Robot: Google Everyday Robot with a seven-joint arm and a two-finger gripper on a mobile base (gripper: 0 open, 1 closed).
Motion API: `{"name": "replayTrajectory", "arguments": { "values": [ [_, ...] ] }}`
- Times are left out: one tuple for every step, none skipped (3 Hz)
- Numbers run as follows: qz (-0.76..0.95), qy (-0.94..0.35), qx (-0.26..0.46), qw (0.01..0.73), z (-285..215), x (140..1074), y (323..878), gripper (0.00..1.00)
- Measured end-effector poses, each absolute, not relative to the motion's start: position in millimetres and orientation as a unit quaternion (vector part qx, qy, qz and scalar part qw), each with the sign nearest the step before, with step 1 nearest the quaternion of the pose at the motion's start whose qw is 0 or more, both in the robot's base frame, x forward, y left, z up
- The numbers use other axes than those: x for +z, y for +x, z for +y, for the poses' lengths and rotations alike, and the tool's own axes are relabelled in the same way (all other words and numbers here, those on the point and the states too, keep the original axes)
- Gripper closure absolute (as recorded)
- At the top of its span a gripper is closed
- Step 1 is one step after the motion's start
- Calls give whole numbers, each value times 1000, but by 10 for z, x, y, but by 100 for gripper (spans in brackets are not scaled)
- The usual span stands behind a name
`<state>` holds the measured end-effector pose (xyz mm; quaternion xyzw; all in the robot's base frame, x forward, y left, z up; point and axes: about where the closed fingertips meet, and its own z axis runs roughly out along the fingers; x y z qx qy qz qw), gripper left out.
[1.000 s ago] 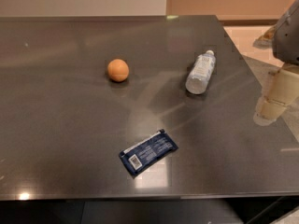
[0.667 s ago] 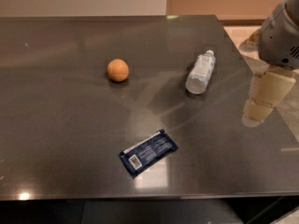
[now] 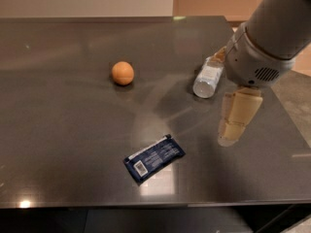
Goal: Pick rxbar blueberry
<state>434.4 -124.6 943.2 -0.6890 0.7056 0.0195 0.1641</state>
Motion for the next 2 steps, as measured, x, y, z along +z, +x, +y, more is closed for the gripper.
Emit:
{"name": "replayTrajectory", "arguments": {
  "values": [
    [674,-721,28,157,-921,9192,4248,0],
    [648,-747,40,145,-656,8879,4186,0]
  ]
}}
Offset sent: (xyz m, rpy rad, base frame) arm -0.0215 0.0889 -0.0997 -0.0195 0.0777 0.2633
